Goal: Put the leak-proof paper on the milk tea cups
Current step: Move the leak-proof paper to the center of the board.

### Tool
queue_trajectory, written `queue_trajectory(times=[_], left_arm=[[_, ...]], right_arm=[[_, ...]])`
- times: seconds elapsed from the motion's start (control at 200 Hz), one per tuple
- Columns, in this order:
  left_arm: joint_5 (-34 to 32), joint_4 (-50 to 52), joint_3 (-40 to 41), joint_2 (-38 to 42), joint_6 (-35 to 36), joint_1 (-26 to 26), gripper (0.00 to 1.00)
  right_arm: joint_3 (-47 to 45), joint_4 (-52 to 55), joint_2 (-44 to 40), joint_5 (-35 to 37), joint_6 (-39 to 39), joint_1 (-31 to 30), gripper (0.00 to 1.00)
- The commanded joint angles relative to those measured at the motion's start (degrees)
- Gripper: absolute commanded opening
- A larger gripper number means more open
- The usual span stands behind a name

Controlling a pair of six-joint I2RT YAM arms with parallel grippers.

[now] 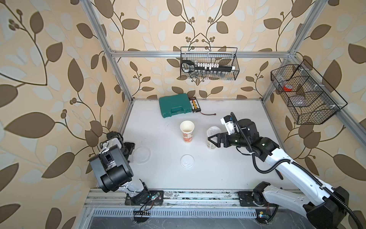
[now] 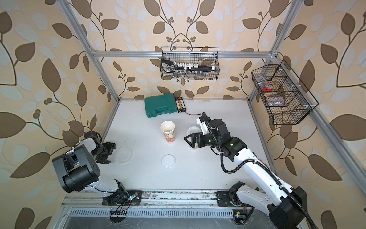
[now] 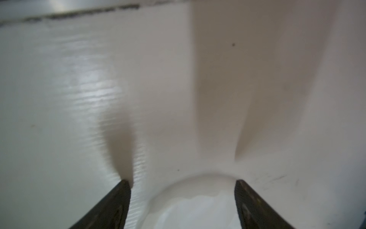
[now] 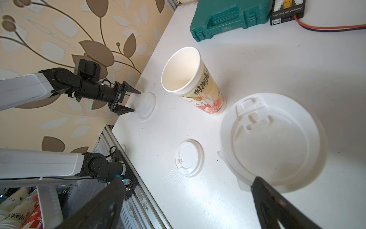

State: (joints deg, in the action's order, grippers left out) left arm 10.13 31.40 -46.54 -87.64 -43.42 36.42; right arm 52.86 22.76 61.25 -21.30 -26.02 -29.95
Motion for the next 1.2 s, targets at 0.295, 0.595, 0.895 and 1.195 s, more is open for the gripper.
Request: queue_trajectory(times=[0.295, 0.595, 0.895, 1.195], left_arm=[[11.99, -9.93, 4.3, -3.1, -1.44, -9.49, 0.84], [5.61, -2.47, 6.12, 5.56, 0.03, -12.52, 0.84], [-1.64, 8.77, 8.41, 18.02, -1.64, -12.52, 0.8], [4.85, 6.31, 18.42, 26.02, -5.19, -12.56, 0.63]], right_arm=[[-0.38, -1.41, 0.71, -1.2, 1.18, 1.0, 1.0], [-1.01, -1.68, 0.53, -1.55, 1.57, 1.43, 1.0], [-2.26, -2.64, -0.06, -1.97, 1.52, 1.5, 1.0], [-3.35, -3.14, -0.46, -2.14, 1.72, 1.83, 1.0]])
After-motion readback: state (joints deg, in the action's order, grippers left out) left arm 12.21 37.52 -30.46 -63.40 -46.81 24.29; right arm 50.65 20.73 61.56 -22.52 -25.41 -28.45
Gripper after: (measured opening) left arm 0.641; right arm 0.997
